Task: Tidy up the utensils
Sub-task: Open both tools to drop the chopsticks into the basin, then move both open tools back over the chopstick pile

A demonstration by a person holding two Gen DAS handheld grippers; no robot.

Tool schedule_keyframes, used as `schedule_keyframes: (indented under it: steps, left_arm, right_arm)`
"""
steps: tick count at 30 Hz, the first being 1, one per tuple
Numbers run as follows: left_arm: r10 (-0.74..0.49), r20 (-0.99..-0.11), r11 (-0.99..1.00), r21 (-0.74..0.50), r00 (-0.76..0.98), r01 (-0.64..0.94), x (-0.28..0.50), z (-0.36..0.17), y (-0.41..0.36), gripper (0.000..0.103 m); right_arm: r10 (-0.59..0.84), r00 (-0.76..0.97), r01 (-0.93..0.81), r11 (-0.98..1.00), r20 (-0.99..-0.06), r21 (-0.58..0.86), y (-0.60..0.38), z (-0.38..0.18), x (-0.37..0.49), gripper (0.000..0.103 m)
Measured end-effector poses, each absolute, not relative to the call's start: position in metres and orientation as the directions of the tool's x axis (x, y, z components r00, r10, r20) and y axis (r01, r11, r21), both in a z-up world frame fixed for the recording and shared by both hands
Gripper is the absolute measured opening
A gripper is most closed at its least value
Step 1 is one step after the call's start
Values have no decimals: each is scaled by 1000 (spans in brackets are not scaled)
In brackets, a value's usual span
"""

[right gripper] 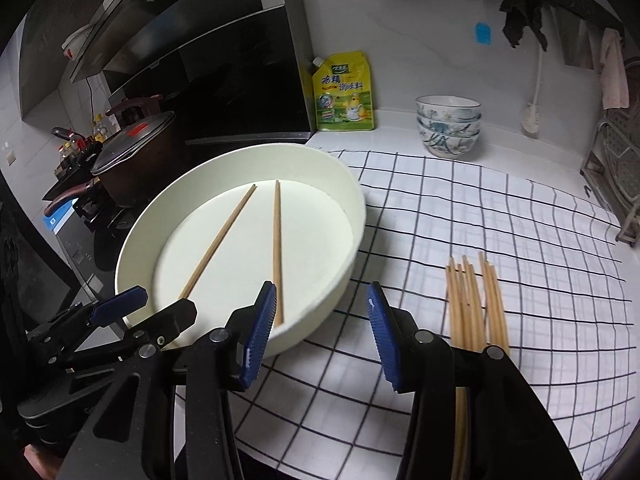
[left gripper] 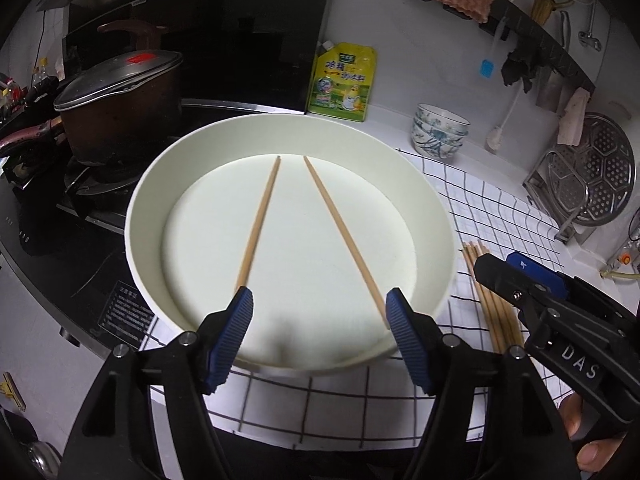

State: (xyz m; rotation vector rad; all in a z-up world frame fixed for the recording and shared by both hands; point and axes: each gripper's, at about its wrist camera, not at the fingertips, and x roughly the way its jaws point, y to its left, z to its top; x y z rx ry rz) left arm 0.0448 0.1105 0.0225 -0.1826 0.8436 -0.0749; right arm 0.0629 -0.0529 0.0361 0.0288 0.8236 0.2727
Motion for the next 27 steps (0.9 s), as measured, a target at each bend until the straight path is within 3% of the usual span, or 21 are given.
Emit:
schedule_keyframes:
  steps: [15,27]
  left_arm:
    - [-266,-699,962,-235,664,137,17,29,15,78]
    - [-218,-751,976,-175,624,130,23,-14,-38,86]
  right_arm:
    - [113,686,-70,994,-719,89,-169,34,7,55]
    - [66,604,-11,997,-794,74,-229,-28,12,56]
